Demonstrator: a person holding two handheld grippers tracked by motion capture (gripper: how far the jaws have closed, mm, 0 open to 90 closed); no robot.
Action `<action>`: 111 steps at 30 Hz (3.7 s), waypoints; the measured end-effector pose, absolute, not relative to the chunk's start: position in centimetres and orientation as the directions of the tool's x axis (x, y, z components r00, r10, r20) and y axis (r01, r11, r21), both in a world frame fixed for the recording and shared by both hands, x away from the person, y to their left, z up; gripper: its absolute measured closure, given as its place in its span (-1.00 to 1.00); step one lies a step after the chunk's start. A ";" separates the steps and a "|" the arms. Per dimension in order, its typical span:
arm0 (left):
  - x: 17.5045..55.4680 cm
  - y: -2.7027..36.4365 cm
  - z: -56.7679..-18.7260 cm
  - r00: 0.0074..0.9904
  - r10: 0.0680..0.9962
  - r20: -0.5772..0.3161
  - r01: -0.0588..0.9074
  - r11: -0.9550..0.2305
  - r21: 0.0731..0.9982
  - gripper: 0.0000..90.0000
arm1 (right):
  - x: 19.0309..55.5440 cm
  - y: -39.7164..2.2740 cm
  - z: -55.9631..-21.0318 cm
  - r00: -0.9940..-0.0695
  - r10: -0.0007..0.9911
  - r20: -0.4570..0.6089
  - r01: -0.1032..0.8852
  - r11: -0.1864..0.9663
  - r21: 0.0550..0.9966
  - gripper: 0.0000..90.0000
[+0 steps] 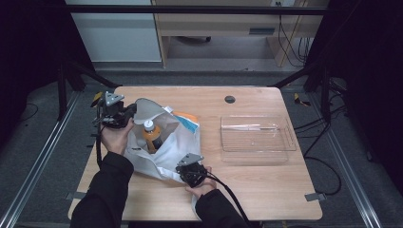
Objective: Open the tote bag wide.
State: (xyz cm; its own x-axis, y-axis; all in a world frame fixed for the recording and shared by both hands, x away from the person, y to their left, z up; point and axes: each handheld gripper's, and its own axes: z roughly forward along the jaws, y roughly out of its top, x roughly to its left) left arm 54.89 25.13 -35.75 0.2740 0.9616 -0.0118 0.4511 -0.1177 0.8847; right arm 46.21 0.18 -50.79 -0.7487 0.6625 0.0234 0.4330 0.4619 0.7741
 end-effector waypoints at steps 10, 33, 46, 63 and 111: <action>55.5 25.0 -37.2 0.262 0.965 0.007 0.465 -0.133 0.875 0.97 | 46.2 0.3 -50.9 -0.749 0.662 0.019 0.426 0.460 0.779 1.00; 48.6 28.5 -35.8 0.344 0.938 0.034 0.378 -0.172 0.910 0.33 | 45.9 -1.5 -48.0 -0.711 0.702 0.044 0.389 0.341 0.856 0.84; 46.6 29.2 -40.0 0.328 0.945 0.017 0.430 -0.166 0.887 0.24 | 47.3 -3.2 -43.3 -0.641 0.767 -0.029 0.260 0.253 0.932 0.57; 48.2 29.5 -40.8 0.323 0.946 0.007 0.445 -0.159 0.881 0.63 | 50.9 -1.5 -41.7 -0.548 0.825 -0.140 0.204 0.293 0.934 0.47; 48.6 29.6 -41.9 0.330 0.942 0.064 0.420 -0.207 0.884 0.34 | 52.7 -0.5 -46.1 -0.537 0.843 -0.031 0.333 0.246 0.910 0.78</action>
State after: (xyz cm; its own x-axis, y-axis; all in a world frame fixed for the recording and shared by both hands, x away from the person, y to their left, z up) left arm 48.61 29.59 -41.92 0.3300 0.9418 0.0642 0.4198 -0.2074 0.8836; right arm 52.73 -0.47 -46.15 -0.5374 0.8427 -0.0312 0.3326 0.2458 0.9105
